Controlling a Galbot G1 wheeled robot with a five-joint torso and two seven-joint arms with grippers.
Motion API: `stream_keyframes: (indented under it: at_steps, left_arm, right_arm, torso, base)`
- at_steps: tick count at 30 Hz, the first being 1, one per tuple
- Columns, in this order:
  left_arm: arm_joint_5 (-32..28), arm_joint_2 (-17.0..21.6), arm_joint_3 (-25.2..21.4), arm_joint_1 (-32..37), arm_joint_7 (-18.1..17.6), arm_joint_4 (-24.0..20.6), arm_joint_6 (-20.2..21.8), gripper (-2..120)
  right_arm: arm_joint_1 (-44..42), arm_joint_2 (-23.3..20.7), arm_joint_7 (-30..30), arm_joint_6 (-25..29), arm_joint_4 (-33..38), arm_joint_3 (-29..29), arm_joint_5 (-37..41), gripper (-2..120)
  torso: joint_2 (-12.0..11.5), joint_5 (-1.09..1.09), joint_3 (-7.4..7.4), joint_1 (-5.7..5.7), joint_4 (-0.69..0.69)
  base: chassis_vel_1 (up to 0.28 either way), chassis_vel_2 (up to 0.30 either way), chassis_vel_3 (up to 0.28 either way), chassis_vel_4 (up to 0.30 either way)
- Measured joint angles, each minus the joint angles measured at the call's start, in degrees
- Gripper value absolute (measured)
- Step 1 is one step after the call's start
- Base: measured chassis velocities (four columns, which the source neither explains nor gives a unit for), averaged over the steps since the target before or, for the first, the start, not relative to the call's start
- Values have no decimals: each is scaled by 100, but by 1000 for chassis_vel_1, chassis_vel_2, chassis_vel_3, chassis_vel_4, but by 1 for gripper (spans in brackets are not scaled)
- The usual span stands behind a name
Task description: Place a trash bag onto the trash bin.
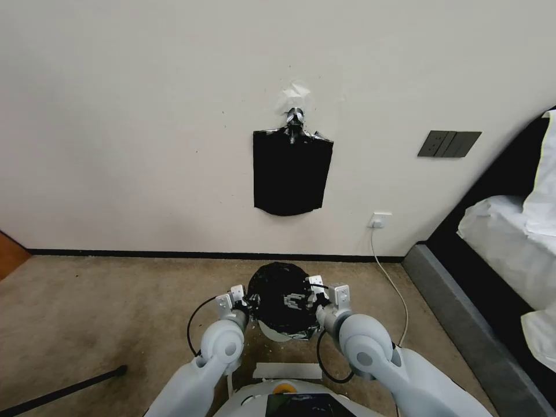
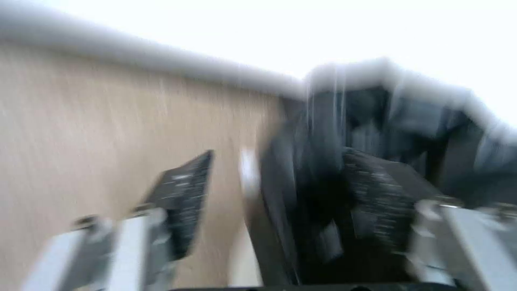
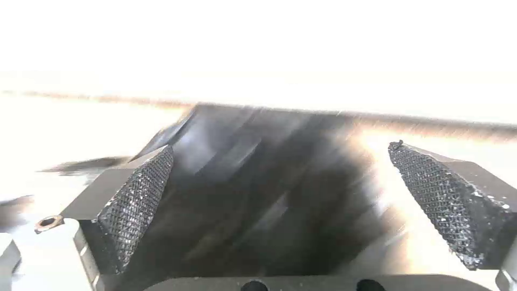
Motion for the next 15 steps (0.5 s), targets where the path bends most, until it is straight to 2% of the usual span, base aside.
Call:
stream_keyframes:
  at_steps: [2,3,4,6,7,8,9,10,11,13,15]
  left_arm:
    - [800,51,-238,317,611,2,-642,85]
    - [800,51,-238,317,611,2,-642,85]
    - [1028,50,-333,432,785,21,-867,88]
    - [2002,-72,-754,816,1340,179,-1716,97]
    - [2002,-72,-754,816,1340,179,-1716,97]
    - [2204,-114,-868,900,1428,220,-1902,99]
    - [2632,-242,-1153,1124,1648,295,-2375,99]
    - [2839,-349,-1379,1306,1786,309,-2649,100]
    - [2839,-349,-1379,1306,1786,309,-2649,100]
    - [3017,-537,-1783,1695,1977,278,-3070,100]
    - [3179,-667,-1987,2021,2052,225,-3359,100]
  right_arm:
    - [-552,203,-572,643,-205,449,-1104,100]
    - [-552,203,-572,643,-205,449,-1104,100]
    - [-701,289,-732,850,-294,592,-1437,100]
    - [-1255,716,-1263,1719,-657,1127,-2602,100]
    - [-1255,716,-1263,1719,-657,1127,-2602,100]
    - [-1366,816,-1353,1916,-724,1237,-2805,100]
    - [-1682,1133,-1562,2424,-905,1544,-3261,100]
    - [-1900,1364,-1662,2730,-1013,1771,-3507,100]
    - [-1900,1364,-1662,2730,-1013,1771,-3507,100]
    - [-2248,1751,-1799,3223,-1152,2110,-3810,100]
    - [-2491,2014,-1875,3537,-1195,2312,-3965,100]
  torso:
    - [0,0,0,0,0]
    - [0,0,0,0,0]
    - [0,0,0,0,0]
    - [0,0,0,0,0]
    - [0,0,0,0,0]
    - [0,0,0,0,-1]
    - [0,-1,0,0,1]
    - [0,-1,-1,0,0]
    - [0,-1,-1,0,0]
    - [0,-1,0,0,-1]
    - [1,1,-1,0,2]
  base:
    - [0,0,0,0]
    - [0,0,0,0]
    - [0,0,0,0]
    - [0,0,0,0]
    - [0,0,0,0]
    - [0,0,0,0]
    - [0,0,0,0]
    - [0,0,0,0]
    - [0,0,0,0]
    - [0,0,0,0]
    - [0,0,0,0]
